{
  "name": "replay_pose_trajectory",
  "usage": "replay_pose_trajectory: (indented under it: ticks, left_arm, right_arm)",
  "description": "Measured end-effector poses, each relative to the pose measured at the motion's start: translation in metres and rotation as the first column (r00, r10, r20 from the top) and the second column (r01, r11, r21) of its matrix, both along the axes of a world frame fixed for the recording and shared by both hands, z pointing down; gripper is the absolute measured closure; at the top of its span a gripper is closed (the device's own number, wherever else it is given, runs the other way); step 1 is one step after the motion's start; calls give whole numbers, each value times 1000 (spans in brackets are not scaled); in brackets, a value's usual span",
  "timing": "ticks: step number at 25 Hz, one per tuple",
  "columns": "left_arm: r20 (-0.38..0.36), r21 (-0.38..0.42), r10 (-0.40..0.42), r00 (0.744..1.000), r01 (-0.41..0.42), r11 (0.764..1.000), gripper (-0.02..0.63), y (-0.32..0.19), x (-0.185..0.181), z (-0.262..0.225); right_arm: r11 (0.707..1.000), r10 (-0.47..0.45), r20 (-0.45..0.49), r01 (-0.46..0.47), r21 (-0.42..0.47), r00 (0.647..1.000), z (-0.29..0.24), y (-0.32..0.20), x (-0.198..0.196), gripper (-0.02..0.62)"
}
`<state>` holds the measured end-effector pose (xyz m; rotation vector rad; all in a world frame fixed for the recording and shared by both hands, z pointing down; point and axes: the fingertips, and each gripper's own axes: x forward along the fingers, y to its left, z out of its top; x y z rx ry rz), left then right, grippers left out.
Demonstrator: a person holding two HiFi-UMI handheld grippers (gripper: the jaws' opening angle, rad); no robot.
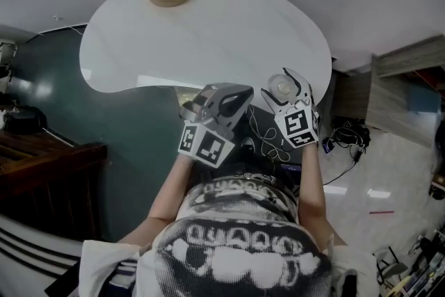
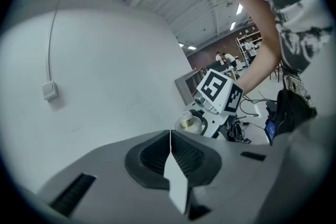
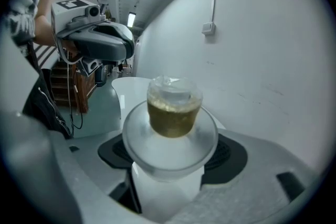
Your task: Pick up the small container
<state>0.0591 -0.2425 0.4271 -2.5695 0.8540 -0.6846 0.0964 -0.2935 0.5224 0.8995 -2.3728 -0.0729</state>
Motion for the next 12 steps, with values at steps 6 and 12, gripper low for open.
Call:
replay_pose_trajectory:
  ticks: [6, 12]
  left_arm:
    - [8, 15, -16, 1000, 16, 1000, 601, 32, 5, -6]
    - [10, 30, -29, 1000, 28, 999, 601, 63, 16, -9]
  right_arm:
    - [1000, -21, 6, 21, 16, 1000, -8, 34, 3, 250]
    - [999, -40, 15, 39, 27, 999, -14, 65, 11, 250]
